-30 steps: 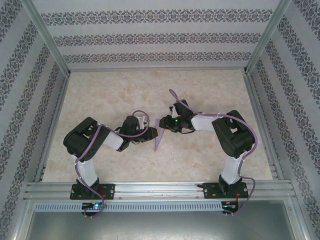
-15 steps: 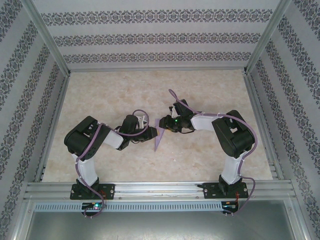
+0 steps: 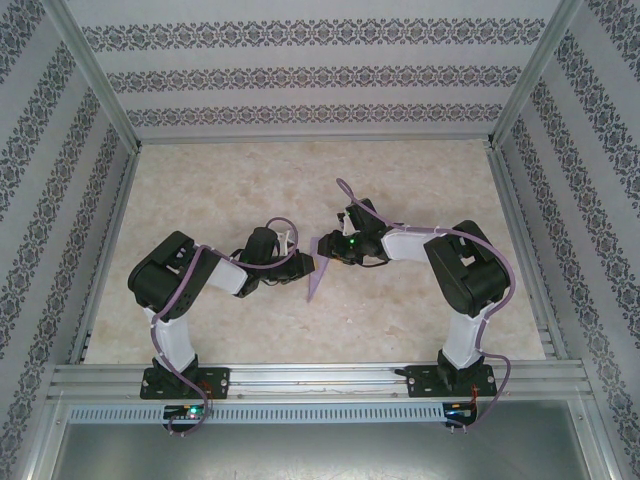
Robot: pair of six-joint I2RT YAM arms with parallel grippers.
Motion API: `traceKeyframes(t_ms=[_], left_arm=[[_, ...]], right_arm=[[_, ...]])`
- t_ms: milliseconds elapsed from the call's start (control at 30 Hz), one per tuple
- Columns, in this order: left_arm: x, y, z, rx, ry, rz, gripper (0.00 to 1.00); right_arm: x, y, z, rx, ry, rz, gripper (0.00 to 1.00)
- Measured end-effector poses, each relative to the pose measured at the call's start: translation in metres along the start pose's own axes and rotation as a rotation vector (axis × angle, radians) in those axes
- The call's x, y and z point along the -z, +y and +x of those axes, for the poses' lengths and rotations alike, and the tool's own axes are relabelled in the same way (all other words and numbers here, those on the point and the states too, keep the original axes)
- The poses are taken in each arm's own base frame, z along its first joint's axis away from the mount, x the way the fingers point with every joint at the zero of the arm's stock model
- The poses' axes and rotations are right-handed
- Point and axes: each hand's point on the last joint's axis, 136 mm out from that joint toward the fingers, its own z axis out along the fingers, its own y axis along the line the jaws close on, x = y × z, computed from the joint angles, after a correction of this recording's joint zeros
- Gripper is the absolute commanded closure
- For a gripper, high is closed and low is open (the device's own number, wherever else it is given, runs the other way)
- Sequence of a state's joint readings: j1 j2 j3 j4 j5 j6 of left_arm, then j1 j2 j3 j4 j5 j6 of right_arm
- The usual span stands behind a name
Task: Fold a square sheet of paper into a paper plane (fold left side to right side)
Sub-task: Fold the wing for the fifth time at the center of the table.
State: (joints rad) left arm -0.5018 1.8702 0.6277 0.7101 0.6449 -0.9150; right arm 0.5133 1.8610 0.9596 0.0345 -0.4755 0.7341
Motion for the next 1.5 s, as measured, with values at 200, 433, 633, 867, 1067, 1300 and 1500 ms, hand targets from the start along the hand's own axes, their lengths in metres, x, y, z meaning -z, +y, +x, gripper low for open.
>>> traceKeyframes(t_ms=[200, 433, 633, 867, 1067, 1300, 1500], left_arm=[[-0.0003, 0.0011, 0.0003, 0.011, 0.003, -0.007, 0.89], [-0.0011, 0.0011, 0.0001, 0.015, 0.009, -0.007, 0.9], [-0.0014, 0.0011, 0.0005, 0.025, 0.03, 0.01, 0.9], [-0.0026, -0.0004, 0.0003, 0.029, 0.048, 0.027, 0.9], [-0.0036, -0.0013, -0.0004, 0.032, 0.059, 0.037, 0.9], [-0.0039, -0.0011, -0.0005, 0.033, 0.06, 0.035, 0.9], [-0.0045, 0.0002, -0.0004, 0.043, 0.067, 0.023, 0.91]], right_arm=[[0.004, -0.0031, 0.0032, -0.005, -0.008, 0.008, 0.57], [0.0049, -0.0037, 0.0034, -0.02, -0.013, 0.009, 0.57], [0.0049, -0.0034, 0.0031, -0.021, -0.015, 0.008, 0.57], [0.0048, -0.0028, 0.0034, -0.024, -0.012, 0.005, 0.59], [0.0024, -0.0019, 0.0012, -0.024, -0.002, -0.004, 0.59], [0.0006, -0.0006, -0.0013, -0.015, 0.01, -0.001, 0.58], [0.0018, -0.0009, -0.0018, -0.015, 0.013, -0.009, 0.65]])
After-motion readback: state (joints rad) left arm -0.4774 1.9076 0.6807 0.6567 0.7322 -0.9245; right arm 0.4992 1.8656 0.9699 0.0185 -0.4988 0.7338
